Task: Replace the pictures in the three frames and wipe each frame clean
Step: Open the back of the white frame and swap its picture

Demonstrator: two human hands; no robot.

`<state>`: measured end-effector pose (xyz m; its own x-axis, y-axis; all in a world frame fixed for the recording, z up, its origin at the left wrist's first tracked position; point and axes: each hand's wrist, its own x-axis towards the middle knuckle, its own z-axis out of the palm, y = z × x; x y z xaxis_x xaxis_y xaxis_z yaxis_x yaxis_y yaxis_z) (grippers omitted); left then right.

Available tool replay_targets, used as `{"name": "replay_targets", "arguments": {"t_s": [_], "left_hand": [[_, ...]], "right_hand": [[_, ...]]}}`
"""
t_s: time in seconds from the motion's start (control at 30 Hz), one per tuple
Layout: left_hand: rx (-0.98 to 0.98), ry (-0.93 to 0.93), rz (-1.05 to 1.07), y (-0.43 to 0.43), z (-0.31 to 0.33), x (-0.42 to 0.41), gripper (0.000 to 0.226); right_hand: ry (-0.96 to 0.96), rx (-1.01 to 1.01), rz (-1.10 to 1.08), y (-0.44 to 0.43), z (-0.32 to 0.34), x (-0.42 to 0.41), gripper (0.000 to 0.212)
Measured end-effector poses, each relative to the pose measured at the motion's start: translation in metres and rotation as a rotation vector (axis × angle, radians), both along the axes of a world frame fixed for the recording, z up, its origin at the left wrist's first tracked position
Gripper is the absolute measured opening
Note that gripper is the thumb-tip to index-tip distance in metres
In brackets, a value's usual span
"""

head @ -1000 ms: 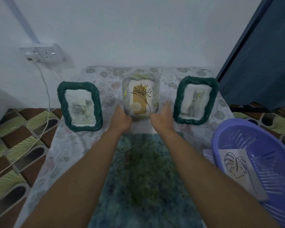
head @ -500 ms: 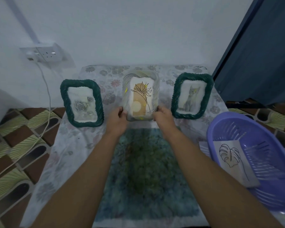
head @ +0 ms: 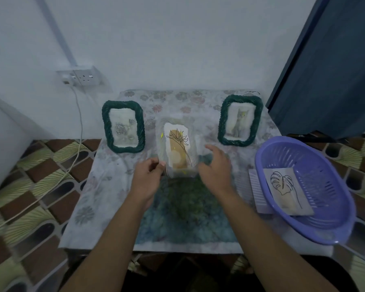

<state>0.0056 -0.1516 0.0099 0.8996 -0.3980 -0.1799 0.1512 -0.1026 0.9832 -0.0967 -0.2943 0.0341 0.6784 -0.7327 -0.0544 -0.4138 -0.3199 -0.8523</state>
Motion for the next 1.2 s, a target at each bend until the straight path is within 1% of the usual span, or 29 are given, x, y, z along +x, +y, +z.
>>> {"name": "replay_targets", "arguments": {"t_s": [0.03,0.1,0.17,0.27,0.33,0.37,0.47,0.5,0.6,0.67,0.73,0.8,0.83,0.93,1.03,1.07,1.1,1.17,1.2], "left_hand": [[0.012,-0.033,0.001,0.004,0.003,-0.006,0.015],[0.05,-0.093,0.006,0.01,0.007,-0.016,0.017],[0.105,-0.157,0.015,0.015,0.012,-0.025,0.018],[0.19,-0.277,0.023,0.019,0.018,-0.037,0.012],[0.262,-0.366,0.035,0.022,0.024,-0.047,0.01],[0.287,-0.408,0.04,0.022,0.027,-0.053,0.009],[0.319,-0.558,0.027,0.022,0.032,-0.067,0.009],[0.328,-0.597,0.012,0.021,0.034,-0.071,0.011],[0.358,-0.688,-0.037,0.019,0.034,-0.077,0.019],[0.352,-0.725,-0.073,0.017,0.033,-0.081,0.023],[0.342,-0.746,-0.108,0.015,0.031,-0.087,0.025],[0.347,-0.757,-0.146,0.013,0.027,-0.091,0.024],[0.346,-0.752,-0.165,0.012,0.026,-0.093,0.024],[0.315,-0.709,-0.233,0.012,0.022,-0.096,0.029],[0.236,-0.646,-0.267,0.016,0.02,-0.1,0.038],[0.217,-0.623,-0.243,0.019,0.017,-0.102,0.039],[0.198,-0.603,-0.194,0.021,0.013,-0.103,0.038],[0.154,-0.524,-0.052,0.026,0.007,-0.104,0.032],[0.146,-0.446,0.027,0.028,0.006,-0.102,0.03]], "right_hand": [[-0.015,-0.102,0.071,0.007,0.005,-0.005,0.047],[-0.009,-0.15,0.212,0.02,0.011,-0.007,0.042],[-0.002,-0.105,0.295,0.03,0.016,-0.008,0.04],[0.016,-0.011,0.359,0.04,0.023,-0.009,0.031],[0.012,0.034,0.352,0.046,0.027,-0.012,0.029],[-0.018,0.084,0.33,0.048,0.025,-0.012,0.029],[-0.115,0.324,0.256,0.052,0.023,-0.013,0.041],[-0.137,0.382,0.247,0.052,0.021,-0.014,0.041],[-0.197,0.488,0.163,0.047,0.017,-0.014,0.024],[-0.242,0.563,0.09,0.042,0.015,-0.017,0.021],[-0.266,0.6,0.051,0.037,0.012,-0.022,0.026],[-0.255,0.608,0.031,0.033,0.008,-0.025,0.025],[-0.247,0.601,0.028,0.031,0.006,-0.028,0.027],[-0.259,0.61,0.022,0.023,-0.002,-0.031,0.046],[-0.303,0.646,0.008,0.019,-0.001,-0.035,0.065],[-0.307,0.652,0.017,0.016,-0.002,-0.036,0.066],[-0.311,0.649,0.029,0.014,-0.001,-0.039,0.057],[-0.317,0.665,0.048,0.009,-0.001,-0.043,0.032],[-0.323,0.683,0.053,0.005,-0.001,-0.045,0.027]]}}
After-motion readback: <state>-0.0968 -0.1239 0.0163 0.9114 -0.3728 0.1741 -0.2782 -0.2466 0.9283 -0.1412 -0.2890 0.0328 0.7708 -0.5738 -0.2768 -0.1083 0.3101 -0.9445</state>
